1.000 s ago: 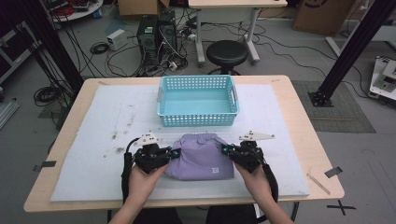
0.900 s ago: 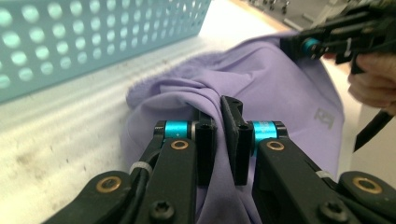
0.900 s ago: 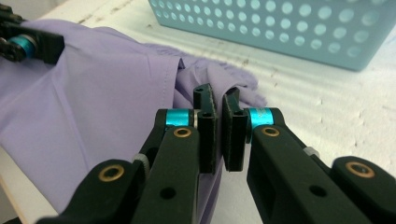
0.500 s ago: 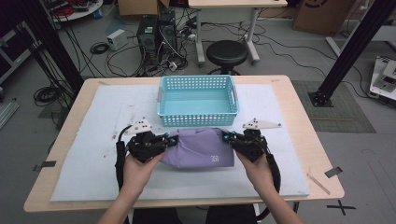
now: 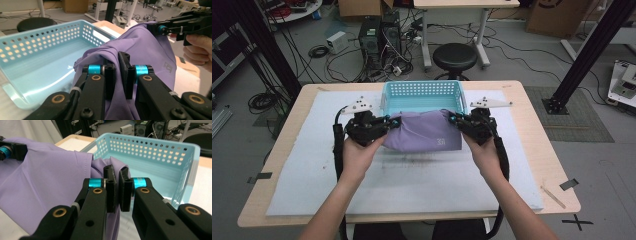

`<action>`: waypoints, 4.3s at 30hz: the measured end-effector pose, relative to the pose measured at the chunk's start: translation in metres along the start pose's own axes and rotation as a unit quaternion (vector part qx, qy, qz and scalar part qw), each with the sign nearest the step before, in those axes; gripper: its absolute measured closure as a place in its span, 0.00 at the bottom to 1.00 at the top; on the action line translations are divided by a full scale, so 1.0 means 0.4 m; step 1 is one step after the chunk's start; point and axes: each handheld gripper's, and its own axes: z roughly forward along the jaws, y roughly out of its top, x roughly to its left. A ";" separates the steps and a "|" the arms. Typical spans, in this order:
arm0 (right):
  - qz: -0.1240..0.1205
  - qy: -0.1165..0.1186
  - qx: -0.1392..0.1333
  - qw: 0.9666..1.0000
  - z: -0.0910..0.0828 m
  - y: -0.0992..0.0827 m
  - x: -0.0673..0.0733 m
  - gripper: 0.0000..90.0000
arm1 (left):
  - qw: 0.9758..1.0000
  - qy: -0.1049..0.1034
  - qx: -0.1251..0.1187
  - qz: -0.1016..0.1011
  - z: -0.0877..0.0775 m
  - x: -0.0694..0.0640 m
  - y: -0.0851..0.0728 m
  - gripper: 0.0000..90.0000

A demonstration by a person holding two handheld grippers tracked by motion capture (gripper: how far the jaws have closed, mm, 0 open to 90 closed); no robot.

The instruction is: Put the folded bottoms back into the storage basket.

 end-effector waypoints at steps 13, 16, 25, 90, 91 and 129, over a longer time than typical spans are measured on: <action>0.014 -0.016 -0.012 1.000 0.109 0.108 -0.089 0.97 | 1.000 0.001 -0.008 0.007 0.095 0.124 0.079 0.93; 0.018 -0.025 -0.016 0.999 0.143 0.131 -0.112 0.97 | 1.000 0.000 -0.011 0.013 0.125 0.156 0.093 0.93; 0.049 -0.077 0.017 0.996 0.270 0.146 -0.200 0.74 | 0.997 0.077 0.011 0.002 0.232 0.265 0.043 0.49; -0.049 0.019 -0.041 0.998 -0.091 -0.178 -0.103 0.30 | 0.997 0.018 -0.010 0.080 -0.054 -0.002 -0.222 0.26; -0.047 0.019 -0.040 0.998 -0.090 -0.186 -0.104 0.29 | 0.996 0.019 -0.010 0.081 -0.056 -0.001 -0.228 0.26; -0.044 0.002 -0.017 0.999 -0.074 -0.252 -0.130 0.24 | 0.997 0.036 -0.001 0.067 -0.071 0.028 -0.277 0.26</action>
